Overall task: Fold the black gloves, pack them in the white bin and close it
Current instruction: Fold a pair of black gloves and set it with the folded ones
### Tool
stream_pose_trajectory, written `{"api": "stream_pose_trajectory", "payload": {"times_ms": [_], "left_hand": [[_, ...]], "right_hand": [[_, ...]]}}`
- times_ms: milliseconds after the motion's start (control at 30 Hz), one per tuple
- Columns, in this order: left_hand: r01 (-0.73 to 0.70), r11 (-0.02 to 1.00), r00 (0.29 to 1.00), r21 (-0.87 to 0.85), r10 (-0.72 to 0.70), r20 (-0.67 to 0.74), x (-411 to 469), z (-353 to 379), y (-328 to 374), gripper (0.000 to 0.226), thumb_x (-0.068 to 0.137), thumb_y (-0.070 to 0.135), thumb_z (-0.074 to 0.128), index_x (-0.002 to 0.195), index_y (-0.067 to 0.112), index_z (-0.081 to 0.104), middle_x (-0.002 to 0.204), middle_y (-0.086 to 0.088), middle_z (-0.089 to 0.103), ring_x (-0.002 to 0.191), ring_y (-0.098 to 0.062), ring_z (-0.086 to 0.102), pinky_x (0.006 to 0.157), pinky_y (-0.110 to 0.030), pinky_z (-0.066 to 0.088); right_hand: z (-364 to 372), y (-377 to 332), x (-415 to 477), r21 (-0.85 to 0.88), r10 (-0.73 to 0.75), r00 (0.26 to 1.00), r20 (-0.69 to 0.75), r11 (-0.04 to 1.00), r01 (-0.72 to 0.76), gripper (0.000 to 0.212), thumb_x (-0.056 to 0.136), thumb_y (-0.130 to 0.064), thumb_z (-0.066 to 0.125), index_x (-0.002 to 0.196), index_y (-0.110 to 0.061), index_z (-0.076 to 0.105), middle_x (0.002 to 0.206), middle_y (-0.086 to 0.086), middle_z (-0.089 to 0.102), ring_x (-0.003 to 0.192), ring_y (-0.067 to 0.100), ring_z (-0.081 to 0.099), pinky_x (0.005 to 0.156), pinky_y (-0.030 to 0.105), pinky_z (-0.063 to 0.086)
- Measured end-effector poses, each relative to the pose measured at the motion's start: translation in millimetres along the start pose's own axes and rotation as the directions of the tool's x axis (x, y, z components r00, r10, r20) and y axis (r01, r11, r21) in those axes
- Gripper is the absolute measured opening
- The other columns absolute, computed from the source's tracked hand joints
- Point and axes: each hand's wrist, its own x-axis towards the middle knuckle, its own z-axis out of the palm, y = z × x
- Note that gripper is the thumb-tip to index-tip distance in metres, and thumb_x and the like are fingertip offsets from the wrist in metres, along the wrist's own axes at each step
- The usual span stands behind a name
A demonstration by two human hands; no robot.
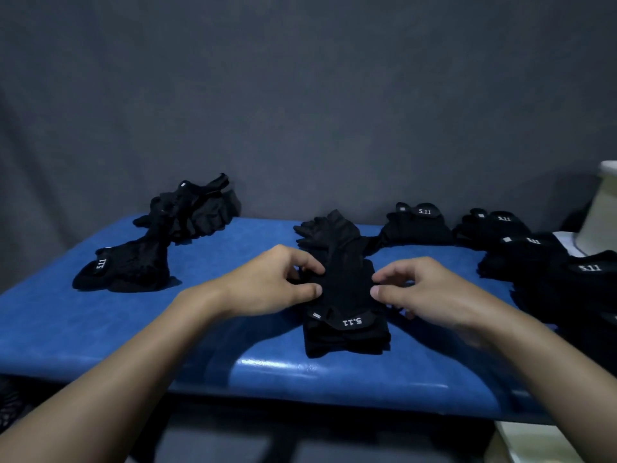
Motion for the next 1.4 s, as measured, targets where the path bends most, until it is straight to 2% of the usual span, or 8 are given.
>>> {"api": "stream_pose_trajectory", "payload": {"times_ms": [200, 267, 400, 633, 833, 1000, 1267, 1400], "left_hand": [[-0.032, 0.999, 0.995, -0.035, 0.029, -0.098, -3.7, -6.1, 3.2, 0.029, 0.09, 0.031, 0.07, 0.119, 0.032, 0.067, 0.104, -0.002, 0.066, 0.066, 0.0, 0.059, 0.065, -0.006, 0.044], [-0.052, 0.996, 0.991, -0.067, 0.044, -0.124, -3.7, -7.9, 1.2, 0.028, 0.089, 0.03, 0.071, 0.116, 0.033, 0.068, 0.104, -0.002, 0.068, 0.067, -0.003, 0.061, 0.066, -0.011, 0.045], [-0.049, 0.998, 0.993, -0.045, 0.044, -0.112, -6.1, -7.6, -0.1, 0.037, 0.089, 0.029, 0.072, 0.125, 0.032, 0.062, 0.101, -0.002, 0.066, 0.057, 0.005, 0.054, 0.062, -0.007, 0.041], [-0.044, 0.999, 0.998, 0.009, 0.045, -0.042, -5.8, 0.5, -2.0, 0.049, 0.089, 0.034, 0.072, 0.135, 0.03, 0.056, 0.114, 0.016, 0.054, 0.105, -0.003, 0.056, 0.079, -0.005, 0.041], [-0.045, 0.997, 0.999, 0.069, 0.045, -0.006, -5.4, 3.1, -4.5, 0.041, 0.092, 0.044, 0.063, 0.132, 0.037, 0.056, 0.114, 0.013, 0.052, 0.106, -0.001, 0.054, 0.082, -0.006, 0.036], [-0.071, 0.997, 0.991, 0.023, 0.073, -0.113, -4.0, 1.9, -9.0, 0.035, 0.094, 0.038, 0.061, 0.129, 0.035, 0.058, 0.11, 0.01, 0.057, 0.101, -0.006, 0.06, 0.078, -0.008, 0.041], [-0.134, 0.99, 0.986, 0.043, 0.137, -0.093, -4.3, 5.9, -11.0, 0.048, 0.094, 0.029, 0.064, 0.141, 0.025, 0.052, 0.124, 0.022, 0.052, 0.11, 0.009, 0.05, 0.078, 0.0, 0.035], [-0.124, 0.992, 0.989, 0.031, 0.126, -0.083, -4.8, 5.5, -10.7, 0.045, 0.096, 0.029, 0.061, 0.14, 0.028, 0.053, 0.126, 0.017, 0.054, 0.11, 0.004, 0.054, 0.078, 0.0, 0.036]], "right_hand": [[0.6, -6.0, -4.4, 0.066, -0.087, 0.995, -0.057, 0.994, 0.091, 0.008, 0.085, -0.021, 0.074, 0.094, -0.021, 0.073, 0.084, 0.0, 0.071, 0.067, 0.008, 0.06, 0.062, 0.019, 0.045], [2.1, -8.4, -4.4, 0.141, -0.123, 0.988, -0.089, 0.981, 0.135, 0.008, 0.085, -0.015, 0.073, 0.093, -0.018, 0.073, 0.076, 0.0, 0.07, 0.062, 0.009, 0.058, 0.063, 0.024, 0.048], [5.4, -6.5, -1.5, 0.177, -0.076, 0.992, -0.105, 0.98, 0.094, 0.008, 0.087, -0.012, 0.071, 0.094, -0.008, 0.073, 0.086, 0.015, 0.073, 0.066, 0.018, 0.063, 0.071, 0.033, 0.056], [5.2, 0.2, 2.9, 0.121, -0.018, 0.998, -0.067, 0.992, 0.026, 0.009, 0.086, -0.013, 0.072, 0.089, -0.004, 0.073, 0.074, 0.006, 0.07, 0.06, 0.012, 0.061, 0.064, 0.023, 0.051], [5.6, 4.1, 6.5, 0.076, 0.002, 0.997, -0.071, 0.997, 0.003, 0.011, 0.089, -0.01, 0.068, 0.1, -0.01, 0.067, 0.082, 0.006, 0.067, 0.064, 0.014, 0.061, 0.062, 0.024, 0.052], [3.0, 10.1, 15.4, 0.006, -0.037, 0.967, -0.254, 0.999, 0.04, 0.019, 0.092, -0.008, 0.058, 0.096, -0.025, 0.066, 0.093, 0.007, 0.07, 0.081, 0.023, 0.067, 0.08, 0.039, 0.055], [7.7, 3.3, 13.7, 0.038, -0.046, 0.988, -0.147, 0.998, 0.052, 0.019, 0.094, -0.014, 0.059, 0.086, -0.021, 0.076, 0.093, -0.002, 0.074, 0.094, 0.012, 0.066, 0.083, 0.023, 0.048], [7.5, -1.8, 12.3, 0.099, -0.07, 0.978, -0.198, 0.991, 0.091, 0.021, 0.093, -0.011, 0.058, 0.084, -0.015, 0.077, 0.093, -0.006, 0.073, 0.094, 0.008, 0.065, 0.084, 0.021, 0.047]]}}
